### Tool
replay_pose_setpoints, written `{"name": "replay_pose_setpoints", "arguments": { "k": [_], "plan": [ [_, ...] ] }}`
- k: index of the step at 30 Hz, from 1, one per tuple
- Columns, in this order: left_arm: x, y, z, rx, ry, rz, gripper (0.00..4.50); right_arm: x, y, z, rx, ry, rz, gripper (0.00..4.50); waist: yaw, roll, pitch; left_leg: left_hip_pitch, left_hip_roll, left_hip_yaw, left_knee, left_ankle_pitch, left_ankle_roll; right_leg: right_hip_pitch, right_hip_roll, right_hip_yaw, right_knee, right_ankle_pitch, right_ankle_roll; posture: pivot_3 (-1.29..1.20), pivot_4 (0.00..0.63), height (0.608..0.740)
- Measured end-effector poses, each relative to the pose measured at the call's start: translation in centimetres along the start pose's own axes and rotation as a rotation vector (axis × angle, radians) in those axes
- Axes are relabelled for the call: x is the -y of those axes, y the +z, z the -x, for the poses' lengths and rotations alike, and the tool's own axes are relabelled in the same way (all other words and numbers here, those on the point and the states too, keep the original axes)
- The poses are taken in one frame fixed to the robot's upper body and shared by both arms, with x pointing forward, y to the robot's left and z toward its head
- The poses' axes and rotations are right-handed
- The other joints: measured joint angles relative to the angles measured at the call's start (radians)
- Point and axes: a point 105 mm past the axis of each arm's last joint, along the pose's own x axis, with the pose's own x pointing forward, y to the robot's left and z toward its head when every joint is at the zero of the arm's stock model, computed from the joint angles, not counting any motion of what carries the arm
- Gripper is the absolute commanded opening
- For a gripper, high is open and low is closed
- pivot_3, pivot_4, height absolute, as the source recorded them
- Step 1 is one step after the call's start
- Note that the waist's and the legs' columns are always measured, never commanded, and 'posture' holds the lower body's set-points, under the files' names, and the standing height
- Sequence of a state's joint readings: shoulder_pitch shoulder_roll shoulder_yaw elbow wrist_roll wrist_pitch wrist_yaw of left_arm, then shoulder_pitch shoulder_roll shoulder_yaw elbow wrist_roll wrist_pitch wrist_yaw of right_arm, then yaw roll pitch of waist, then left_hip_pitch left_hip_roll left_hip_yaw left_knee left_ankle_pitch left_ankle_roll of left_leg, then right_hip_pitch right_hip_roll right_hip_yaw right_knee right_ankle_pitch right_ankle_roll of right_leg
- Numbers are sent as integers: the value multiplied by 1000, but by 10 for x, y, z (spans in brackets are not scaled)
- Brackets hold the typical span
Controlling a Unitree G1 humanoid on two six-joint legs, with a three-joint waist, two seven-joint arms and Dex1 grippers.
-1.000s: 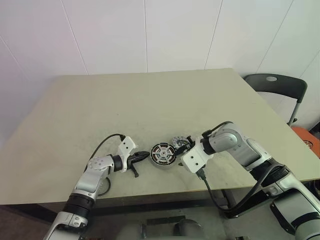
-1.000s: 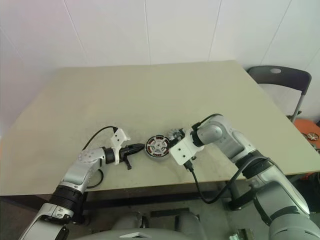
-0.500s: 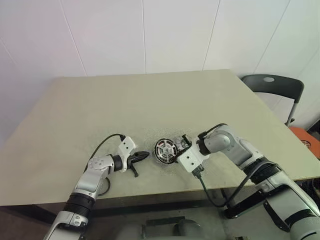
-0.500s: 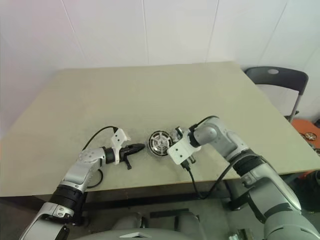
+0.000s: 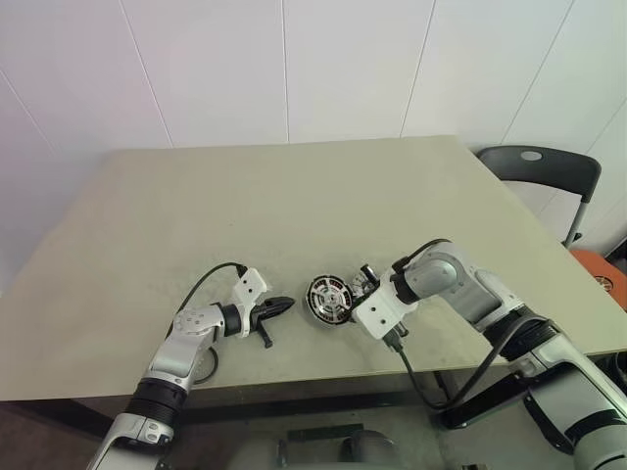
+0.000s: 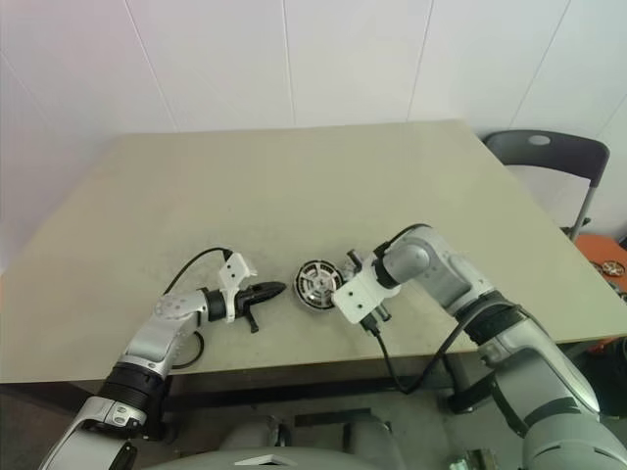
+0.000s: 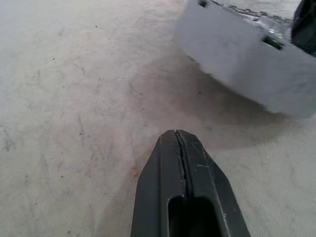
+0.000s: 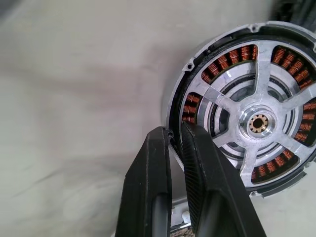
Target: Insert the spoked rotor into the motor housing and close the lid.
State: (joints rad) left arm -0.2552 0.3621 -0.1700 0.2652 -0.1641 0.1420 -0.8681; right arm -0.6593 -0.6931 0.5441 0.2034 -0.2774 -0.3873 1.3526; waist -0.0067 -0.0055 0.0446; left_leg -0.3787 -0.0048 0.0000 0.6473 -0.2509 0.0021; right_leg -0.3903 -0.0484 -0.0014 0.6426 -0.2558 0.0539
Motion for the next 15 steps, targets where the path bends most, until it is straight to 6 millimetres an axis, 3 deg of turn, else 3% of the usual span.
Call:
{"name": "replay_pose_setpoints", "arguments": {
  "k": [4,13,15],
  "plan": [
    [4,1,4,21,-28,23,0,-5,0,6,9,44,-41,94,-3,0,0,-2,0,0,0,0,0,-2,0,0,0,0,0,0,0,740],
    [1,29,23,119,-65,-7,0,-4,2,1,87,59,-192,94,-6,-1,0,-9,0,0,-1,0,0,-8,-1,0,-2,0,-1,0,0,740],
    [5,28,26,118,-82,-9,0,-3,1,-1,107,46,-227,808,-11,-1,-1,-8,1,0,-1,0,-1,-8,-2,-1,-2,1,-1,0,0,740]
  ]
}}
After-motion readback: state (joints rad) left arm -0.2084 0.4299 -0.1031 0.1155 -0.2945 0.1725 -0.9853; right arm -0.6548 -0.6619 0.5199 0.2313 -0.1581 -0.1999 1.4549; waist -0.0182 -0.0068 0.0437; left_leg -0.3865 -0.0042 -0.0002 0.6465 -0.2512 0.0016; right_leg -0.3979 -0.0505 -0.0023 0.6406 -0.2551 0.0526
